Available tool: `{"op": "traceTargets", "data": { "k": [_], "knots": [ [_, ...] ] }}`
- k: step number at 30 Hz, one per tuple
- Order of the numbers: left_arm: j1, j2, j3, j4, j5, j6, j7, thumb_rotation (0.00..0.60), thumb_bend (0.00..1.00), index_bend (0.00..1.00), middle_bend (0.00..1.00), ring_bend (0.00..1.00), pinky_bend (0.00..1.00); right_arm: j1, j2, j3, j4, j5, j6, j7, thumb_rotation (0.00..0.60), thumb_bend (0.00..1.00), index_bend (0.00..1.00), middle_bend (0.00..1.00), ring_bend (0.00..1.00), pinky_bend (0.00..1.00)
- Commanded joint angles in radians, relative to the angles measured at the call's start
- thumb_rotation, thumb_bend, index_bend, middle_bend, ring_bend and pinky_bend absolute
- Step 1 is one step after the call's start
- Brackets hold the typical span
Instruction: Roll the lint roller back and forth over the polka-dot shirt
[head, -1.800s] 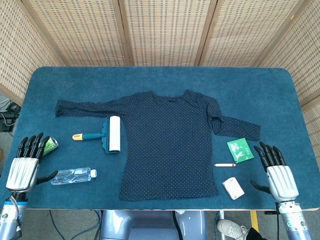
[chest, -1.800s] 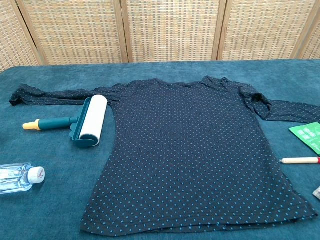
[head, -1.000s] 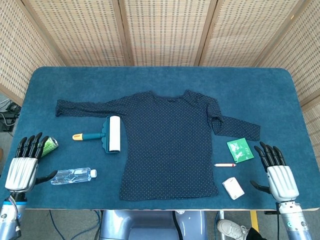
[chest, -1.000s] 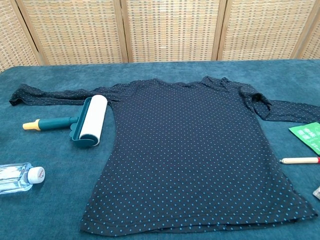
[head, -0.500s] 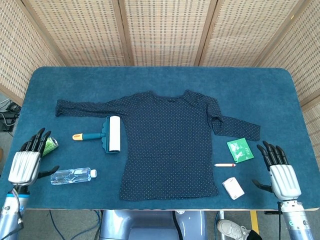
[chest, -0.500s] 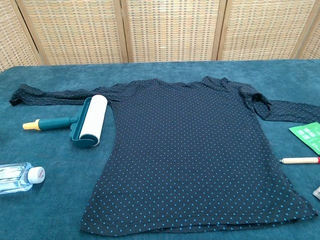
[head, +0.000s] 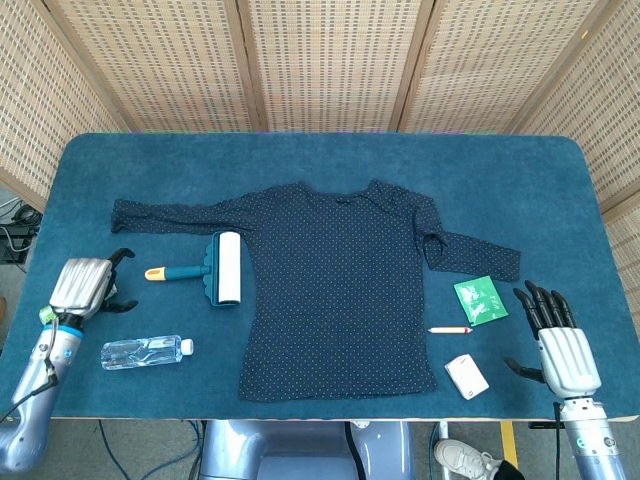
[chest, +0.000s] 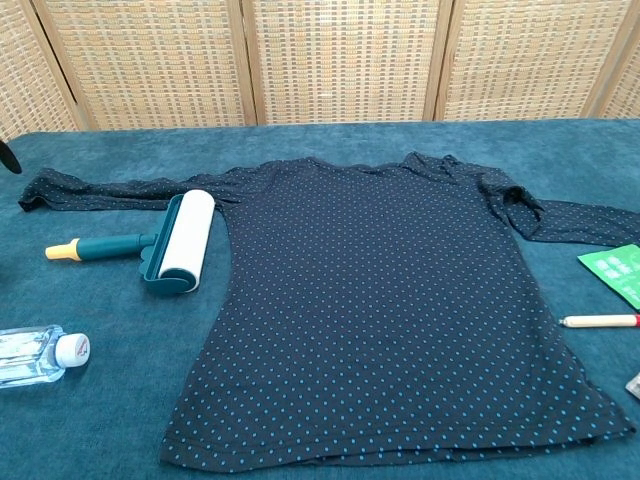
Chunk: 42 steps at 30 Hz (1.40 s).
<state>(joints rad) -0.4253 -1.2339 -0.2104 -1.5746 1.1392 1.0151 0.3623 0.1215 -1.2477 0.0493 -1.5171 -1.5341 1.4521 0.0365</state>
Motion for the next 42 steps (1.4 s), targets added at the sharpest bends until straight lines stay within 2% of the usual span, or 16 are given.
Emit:
{"op": "traceTargets", "data": {
  "k": [1, 7, 16, 21, 31, 42],
  "knots": [
    [-0.063, -0.01, -0.012, 0.032, -0.081, -0.07, 0.059, 0.6, 0.18, 0.32, 0.87, 0.72, 0.69, 0.001, 0.0, 0.003, 0.003, 0.005, -0.002, 0.003, 0.6, 0.01, 0.0, 0.0, 0.0, 0.0],
    [-0.126, -0.042, -0.003, 0.071, -0.17, -0.118, 0.123, 0.6, 0.18, 0.34, 0.88, 0.72, 0.69, 0.002, -0.001, 0.006, 0.008, 0.012, -0.005, 0.005, 0.6, 0.01, 0.0, 0.0, 0.0, 0.0],
    [-0.202, -0.118, 0.017, 0.152, -0.267, -0.154, 0.193, 0.6, 0.29, 0.35, 0.88, 0.72, 0.69, 0.004, -0.004, 0.009, 0.016, 0.022, -0.014, 0.005, 0.6, 0.01, 0.0, 0.0, 0.0, 0.0],
    [-0.243, -0.181, 0.037, 0.224, -0.313, -0.181, 0.216, 0.6, 0.29, 0.35, 0.88, 0.72, 0.69, 0.009, -0.009, 0.012, 0.027, 0.036, -0.03, 0.006, 0.6, 0.01, 0.0, 0.0, 0.0, 0.0],
    [-0.292, -0.26, 0.056, 0.344, -0.346, -0.205, 0.22, 0.6, 0.29, 0.39, 0.88, 0.72, 0.69, 0.015, -0.02, 0.017, 0.044, 0.057, -0.051, 0.001, 0.6, 0.01, 0.0, 0.0, 0.0, 0.0],
    [-0.326, -0.32, 0.081, 0.42, -0.366, -0.233, 0.231, 0.6, 0.29, 0.43, 0.88, 0.72, 0.69, 0.019, -0.027, 0.021, 0.055, 0.072, -0.061, -0.005, 0.6, 0.01, 0.0, 0.0, 0.0, 0.0]
  ]
}}
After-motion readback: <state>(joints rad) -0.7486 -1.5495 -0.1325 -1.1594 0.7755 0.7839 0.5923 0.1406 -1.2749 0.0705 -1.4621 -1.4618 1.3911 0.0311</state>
